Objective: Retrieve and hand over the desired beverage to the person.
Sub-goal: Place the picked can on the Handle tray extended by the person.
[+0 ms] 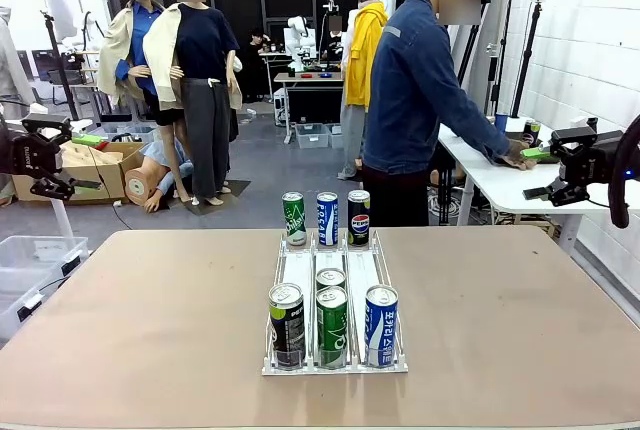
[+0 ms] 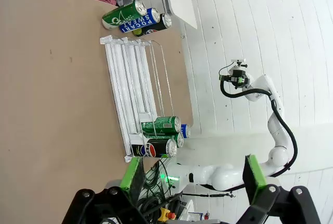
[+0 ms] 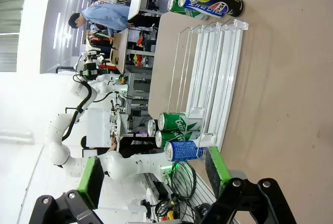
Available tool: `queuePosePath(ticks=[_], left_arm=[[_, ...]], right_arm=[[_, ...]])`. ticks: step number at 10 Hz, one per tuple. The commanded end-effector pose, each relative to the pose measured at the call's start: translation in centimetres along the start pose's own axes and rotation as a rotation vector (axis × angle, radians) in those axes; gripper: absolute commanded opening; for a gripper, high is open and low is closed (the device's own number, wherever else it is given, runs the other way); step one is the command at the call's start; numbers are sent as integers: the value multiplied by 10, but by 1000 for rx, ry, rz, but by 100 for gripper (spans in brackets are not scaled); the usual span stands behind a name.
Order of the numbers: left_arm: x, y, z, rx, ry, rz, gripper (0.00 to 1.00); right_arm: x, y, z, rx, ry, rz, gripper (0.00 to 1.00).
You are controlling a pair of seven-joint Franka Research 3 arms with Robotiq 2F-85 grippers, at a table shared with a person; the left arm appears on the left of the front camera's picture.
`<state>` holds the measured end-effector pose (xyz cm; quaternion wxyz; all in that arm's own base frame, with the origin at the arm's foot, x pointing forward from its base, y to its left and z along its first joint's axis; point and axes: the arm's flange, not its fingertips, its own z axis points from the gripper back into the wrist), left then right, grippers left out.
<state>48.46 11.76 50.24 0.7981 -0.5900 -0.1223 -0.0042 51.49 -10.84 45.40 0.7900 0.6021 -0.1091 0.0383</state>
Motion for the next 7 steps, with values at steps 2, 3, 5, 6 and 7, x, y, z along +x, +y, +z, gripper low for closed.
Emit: queuePosePath(ticks=[2,3,5,6,7], left_arm=[[-1,0,1,-1,-3,2,100],[-1,0,1,-1,-3,2,100],[-1,0,1,-1,-3,2,100],[-1,0,1,-1,-3,2,100],[-1,0,1,-1,-3,2,100]], right_arm=[[-1,1,-2,-3,-2,-5,100],[-1,1,-2,-3,-2,-5,100],[-1,1,-2,-3,-2,-5,100],[-1,1,-2,-3,-2,-5,100],[-1,1,-2,-3,-2,-5,100]])
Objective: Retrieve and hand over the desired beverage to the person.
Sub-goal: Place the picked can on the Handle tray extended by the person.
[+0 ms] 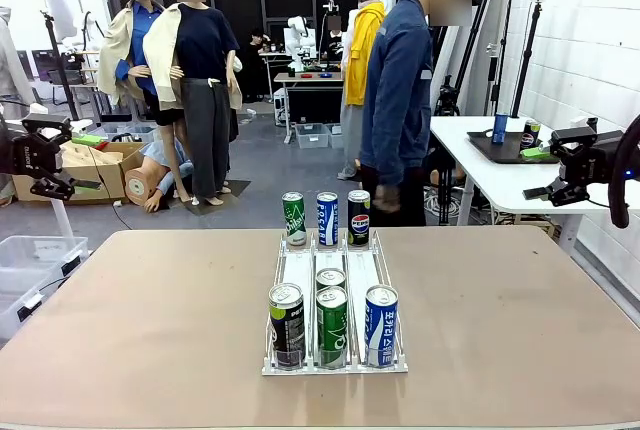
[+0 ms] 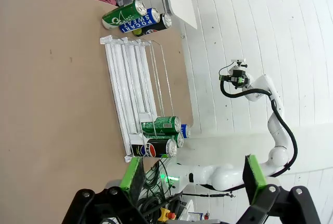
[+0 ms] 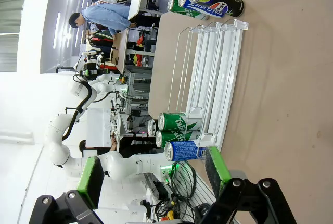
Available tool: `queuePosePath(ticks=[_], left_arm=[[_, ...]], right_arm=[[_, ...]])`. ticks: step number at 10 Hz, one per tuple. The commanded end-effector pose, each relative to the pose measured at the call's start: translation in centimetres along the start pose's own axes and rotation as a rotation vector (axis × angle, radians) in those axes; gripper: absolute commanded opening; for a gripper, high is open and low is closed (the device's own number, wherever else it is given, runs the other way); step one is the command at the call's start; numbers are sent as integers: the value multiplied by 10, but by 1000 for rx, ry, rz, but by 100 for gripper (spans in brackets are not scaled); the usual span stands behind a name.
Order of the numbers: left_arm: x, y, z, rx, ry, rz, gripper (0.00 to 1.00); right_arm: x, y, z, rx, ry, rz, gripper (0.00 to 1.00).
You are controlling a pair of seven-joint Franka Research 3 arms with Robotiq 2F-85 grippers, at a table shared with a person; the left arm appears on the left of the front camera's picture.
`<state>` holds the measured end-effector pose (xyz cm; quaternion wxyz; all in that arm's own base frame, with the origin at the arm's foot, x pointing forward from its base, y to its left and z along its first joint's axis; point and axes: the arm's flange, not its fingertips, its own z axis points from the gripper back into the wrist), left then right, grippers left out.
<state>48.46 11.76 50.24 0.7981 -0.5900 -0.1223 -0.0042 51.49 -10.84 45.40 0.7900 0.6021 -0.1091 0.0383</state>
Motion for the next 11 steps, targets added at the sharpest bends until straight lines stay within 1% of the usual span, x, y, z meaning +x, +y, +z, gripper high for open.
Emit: queuePosePath(ticks=[1,11], left_arm=[[-1,0,1,-1,-3,2,100],[-1,0,1,-1,-3,2,100]], right_arm=[[-1,1,-2,-3,-2,-5,100],[-1,1,-2,-3,-2,-5,100]])
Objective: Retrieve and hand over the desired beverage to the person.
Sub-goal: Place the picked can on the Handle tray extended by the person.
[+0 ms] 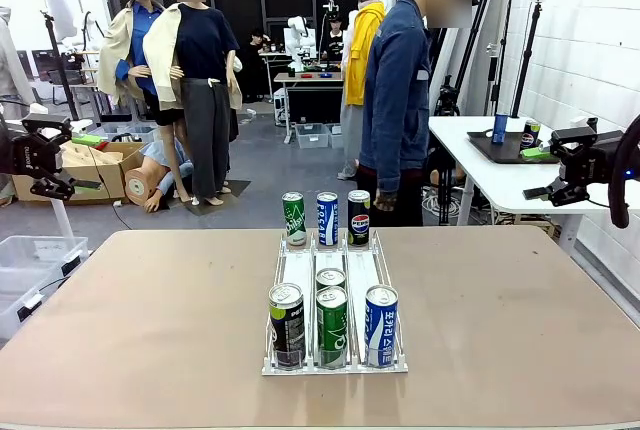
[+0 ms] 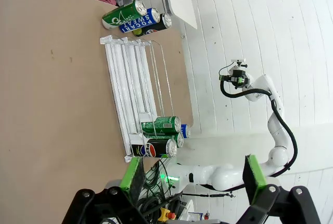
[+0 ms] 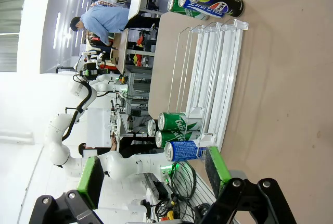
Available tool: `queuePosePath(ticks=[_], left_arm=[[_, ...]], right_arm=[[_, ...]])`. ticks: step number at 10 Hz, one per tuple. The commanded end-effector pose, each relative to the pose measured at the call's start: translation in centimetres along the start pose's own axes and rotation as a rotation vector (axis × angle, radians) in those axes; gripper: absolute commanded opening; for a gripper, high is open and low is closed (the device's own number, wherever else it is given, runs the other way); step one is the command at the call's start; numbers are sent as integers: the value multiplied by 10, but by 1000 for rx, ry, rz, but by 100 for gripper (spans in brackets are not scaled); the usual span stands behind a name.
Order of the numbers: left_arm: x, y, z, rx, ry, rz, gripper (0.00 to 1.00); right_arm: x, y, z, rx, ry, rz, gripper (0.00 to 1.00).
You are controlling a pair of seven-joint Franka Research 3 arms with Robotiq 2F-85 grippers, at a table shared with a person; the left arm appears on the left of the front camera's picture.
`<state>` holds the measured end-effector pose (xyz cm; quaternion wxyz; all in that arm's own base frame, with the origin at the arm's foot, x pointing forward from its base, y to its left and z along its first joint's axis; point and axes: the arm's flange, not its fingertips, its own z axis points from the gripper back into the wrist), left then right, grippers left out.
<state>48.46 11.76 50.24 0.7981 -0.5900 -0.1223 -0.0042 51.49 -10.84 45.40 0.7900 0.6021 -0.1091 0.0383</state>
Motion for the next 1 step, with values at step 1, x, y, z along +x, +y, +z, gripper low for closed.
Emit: queuePosePath(ticks=[1], left_arm=[[-1,0,1,-1,-3,2,100]], right_arm=[[-1,1,-2,-3,-2,-5,100]])
